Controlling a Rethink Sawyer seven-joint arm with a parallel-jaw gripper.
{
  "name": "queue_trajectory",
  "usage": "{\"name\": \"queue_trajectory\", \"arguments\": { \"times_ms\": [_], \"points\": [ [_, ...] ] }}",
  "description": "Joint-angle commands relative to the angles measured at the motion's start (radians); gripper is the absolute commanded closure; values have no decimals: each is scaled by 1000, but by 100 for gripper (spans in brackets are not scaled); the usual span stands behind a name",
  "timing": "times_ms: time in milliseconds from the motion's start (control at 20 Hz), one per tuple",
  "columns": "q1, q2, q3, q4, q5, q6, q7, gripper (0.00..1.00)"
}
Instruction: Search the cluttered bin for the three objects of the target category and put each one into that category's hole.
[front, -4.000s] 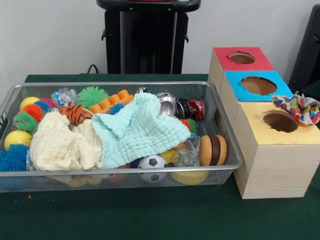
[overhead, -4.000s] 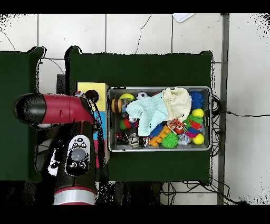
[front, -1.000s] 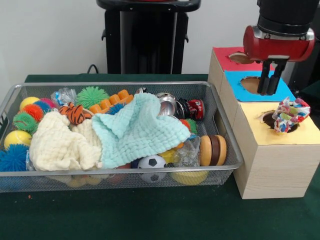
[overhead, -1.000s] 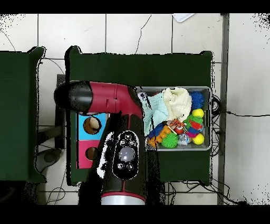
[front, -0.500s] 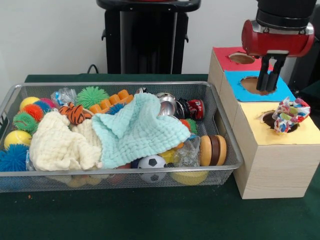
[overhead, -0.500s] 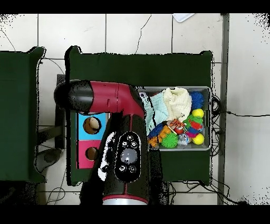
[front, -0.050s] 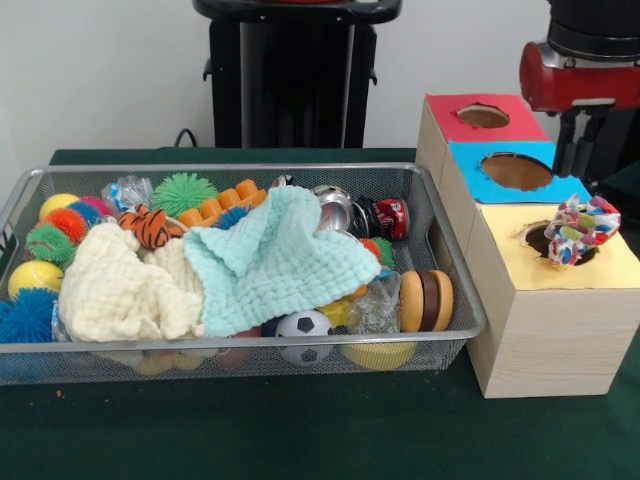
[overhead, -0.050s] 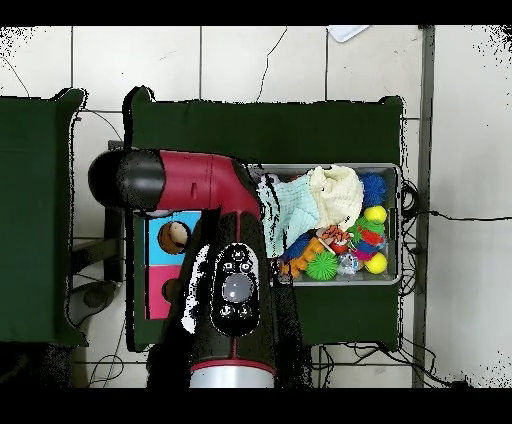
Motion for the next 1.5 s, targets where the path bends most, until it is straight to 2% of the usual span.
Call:
{"name": "queue_trajectory", "arguments": {
  "times_ms": [50,250,450,650,850,950,1100,1250,1500],
  "points": [
    [-24,27,89,2,6,32,94,100],
    [-23,43,66,24,-65,-54,50,100],
    [-30,40,70,64,-87,-115,45,100],
    [-53,76,111,115,-65,-227,80,100],
    [-86,125,169,138,-25,-286,89,100],
    [-113,131,214,166,21,-274,99,100],
    [-123,147,232,153,28,-267,98,100],
    [-117,174,212,124,6,-250,97,100],
    [-82,212,141,68,-46,-109,89,100]
  ]
}}
